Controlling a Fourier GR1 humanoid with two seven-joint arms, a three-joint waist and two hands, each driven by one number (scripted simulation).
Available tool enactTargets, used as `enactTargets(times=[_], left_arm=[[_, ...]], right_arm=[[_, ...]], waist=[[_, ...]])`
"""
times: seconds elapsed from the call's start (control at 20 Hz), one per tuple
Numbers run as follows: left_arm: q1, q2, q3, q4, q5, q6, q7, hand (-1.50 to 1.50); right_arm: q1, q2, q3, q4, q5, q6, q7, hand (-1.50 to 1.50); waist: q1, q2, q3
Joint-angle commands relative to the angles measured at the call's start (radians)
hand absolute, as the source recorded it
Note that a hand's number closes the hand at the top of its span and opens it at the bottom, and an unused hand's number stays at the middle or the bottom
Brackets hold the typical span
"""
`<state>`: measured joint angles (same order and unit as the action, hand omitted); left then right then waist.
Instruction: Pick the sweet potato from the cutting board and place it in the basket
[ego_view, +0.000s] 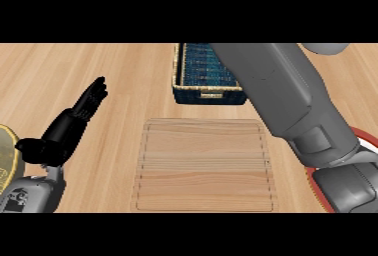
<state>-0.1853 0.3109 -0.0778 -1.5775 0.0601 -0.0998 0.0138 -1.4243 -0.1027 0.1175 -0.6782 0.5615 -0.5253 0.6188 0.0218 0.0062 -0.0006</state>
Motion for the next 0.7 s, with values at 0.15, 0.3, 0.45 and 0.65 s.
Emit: enactTargets(times=[0.15,0.3,0.45,0.65], left_arm=[[-0.025,-0.001,0.031,0.054,-0.007,-0.020,-0.025,0.00],[-0.051,-0.035,0.016,0.033,-0.018,0.007,0.024,0.00],[-0.042,-0.039,0.007,0.035,-0.019,-0.005,0.007,0.00],[0.007,-0.006,0.032,0.026,-0.021,-0.040,-0.044,0.00]], right_arm=[[0.074,-0.019,-0.029,0.090,0.028,-0.084,-0.189,1.50],[0.068,-0.021,-0.043,0.123,0.043,-0.126,-0.244,1.50],[0.066,-0.030,-0.145,0.138,-0.029,-0.240,-0.293,1.50],[0.039,-0.074,-0.180,0.221,-0.049,-0.191,-0.407,-1.50]], waist=[[-0.006,0.002,0.000],[-0.004,0.001,0.000],[0.009,0.007,0.001],[0.017,0.008,0.000]])
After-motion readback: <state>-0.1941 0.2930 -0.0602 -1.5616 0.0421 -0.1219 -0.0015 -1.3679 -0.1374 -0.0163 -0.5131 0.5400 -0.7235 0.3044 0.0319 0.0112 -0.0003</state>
